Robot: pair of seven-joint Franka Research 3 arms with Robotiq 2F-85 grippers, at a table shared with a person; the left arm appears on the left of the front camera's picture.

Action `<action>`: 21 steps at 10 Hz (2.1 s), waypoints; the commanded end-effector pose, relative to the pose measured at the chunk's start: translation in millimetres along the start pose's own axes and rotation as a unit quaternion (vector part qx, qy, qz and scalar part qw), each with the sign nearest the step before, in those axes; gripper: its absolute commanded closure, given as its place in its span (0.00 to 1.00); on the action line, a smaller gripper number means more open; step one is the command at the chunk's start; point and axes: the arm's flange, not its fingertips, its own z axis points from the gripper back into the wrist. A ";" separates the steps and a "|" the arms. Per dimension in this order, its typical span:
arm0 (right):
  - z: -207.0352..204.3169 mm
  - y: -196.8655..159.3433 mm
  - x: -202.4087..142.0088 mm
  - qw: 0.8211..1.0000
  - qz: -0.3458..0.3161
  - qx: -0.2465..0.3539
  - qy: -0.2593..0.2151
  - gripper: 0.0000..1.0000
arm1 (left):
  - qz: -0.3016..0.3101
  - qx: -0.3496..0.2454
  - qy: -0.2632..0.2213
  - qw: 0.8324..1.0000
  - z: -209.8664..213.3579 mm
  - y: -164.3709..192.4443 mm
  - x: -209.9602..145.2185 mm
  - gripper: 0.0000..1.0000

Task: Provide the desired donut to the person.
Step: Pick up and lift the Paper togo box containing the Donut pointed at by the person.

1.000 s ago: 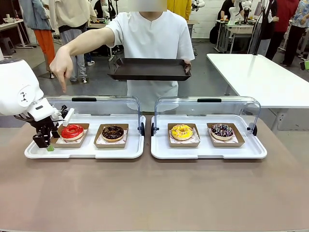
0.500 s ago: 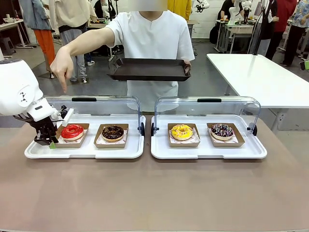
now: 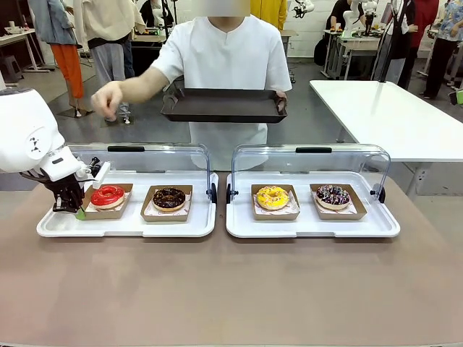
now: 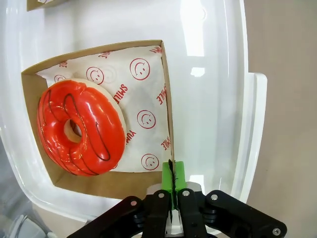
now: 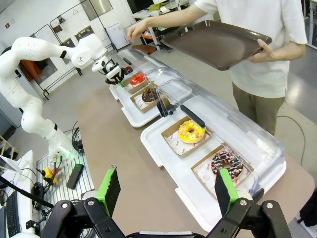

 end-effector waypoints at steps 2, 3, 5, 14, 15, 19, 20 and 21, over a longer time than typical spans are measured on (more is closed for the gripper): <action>-0.5 0.5 -1.0 1.000 -0.001 0.001 0.000 0.00 | -0.058 0.015 -0.008 0.998 24.3 -18.8 5.3 1.00; -0.5 0.5 -1.0 1.000 -0.001 0.001 0.000 0.00 | -0.083 0.012 0.001 0.996 43.3 -35.5 13.5 1.00; -0.5 0.5 -1.0 1.000 -0.001 0.001 0.000 0.00 | -0.104 0.007 0.012 0.994 90.9 -73.2 29.5 1.00; -0.5 0.5 -1.0 1.000 -0.001 0.001 0.000 0.00 | -0.031 0.023 0.085 0.996 251.2 -134.3 75.1 1.00; -0.5 0.5 -1.0 1.000 -0.001 0.001 0.000 0.00 | -0.025 0.026 0.085 0.996 263.9 -130.2 77.3 1.00; -0.5 0.5 -1.0 1.000 -0.001 0.001 0.000 0.00 | -0.013 0.014 0.067 0.998 256.8 -117.2 65.7 1.00; -0.5 0.5 -1.0 1.000 -0.001 0.001 0.000 0.00 | -0.021 0.027 0.071 0.997 269.9 -127.8 73.9 1.00; -0.5 0.5 -1.0 1.000 -0.001 0.001 0.000 0.00 | -0.021 0.027 0.071 0.997 269.9 -127.8 73.9 1.00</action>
